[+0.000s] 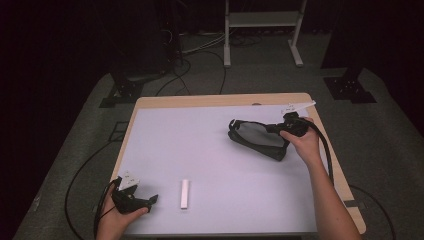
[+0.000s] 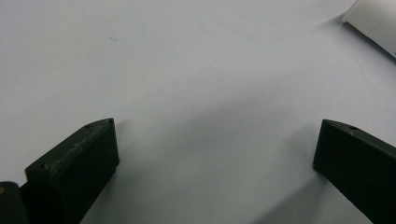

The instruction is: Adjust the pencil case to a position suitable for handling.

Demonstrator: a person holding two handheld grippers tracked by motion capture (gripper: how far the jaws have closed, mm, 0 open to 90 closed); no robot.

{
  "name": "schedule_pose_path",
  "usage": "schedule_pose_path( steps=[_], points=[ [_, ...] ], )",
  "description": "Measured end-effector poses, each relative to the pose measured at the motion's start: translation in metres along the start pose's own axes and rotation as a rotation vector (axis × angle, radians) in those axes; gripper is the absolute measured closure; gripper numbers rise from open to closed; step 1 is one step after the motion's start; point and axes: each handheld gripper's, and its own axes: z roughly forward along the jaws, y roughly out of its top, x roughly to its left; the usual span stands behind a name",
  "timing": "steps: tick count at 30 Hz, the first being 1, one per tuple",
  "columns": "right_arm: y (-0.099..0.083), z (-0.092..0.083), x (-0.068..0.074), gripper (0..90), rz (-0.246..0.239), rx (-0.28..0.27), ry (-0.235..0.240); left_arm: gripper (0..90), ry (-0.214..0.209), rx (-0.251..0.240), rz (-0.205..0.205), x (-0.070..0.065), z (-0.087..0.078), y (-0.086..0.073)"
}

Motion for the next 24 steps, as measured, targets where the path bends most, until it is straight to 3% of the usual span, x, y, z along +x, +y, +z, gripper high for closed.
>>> schedule_pose_path(
  steps=[13, 24],
  points=[
    [0.008, -0.007, 0.028, 88.2, -0.078, -0.006, 0.078, 0.0, 0.000, 0.000, 0.001, 0.000, 0.000, 0.000],
    [0.007, -0.007, 0.042, 88.2, -0.118, 0.008, 0.126, 0.0, 0.001, 0.000, 0.002, 0.000, 0.000, 0.000]
  ],
)
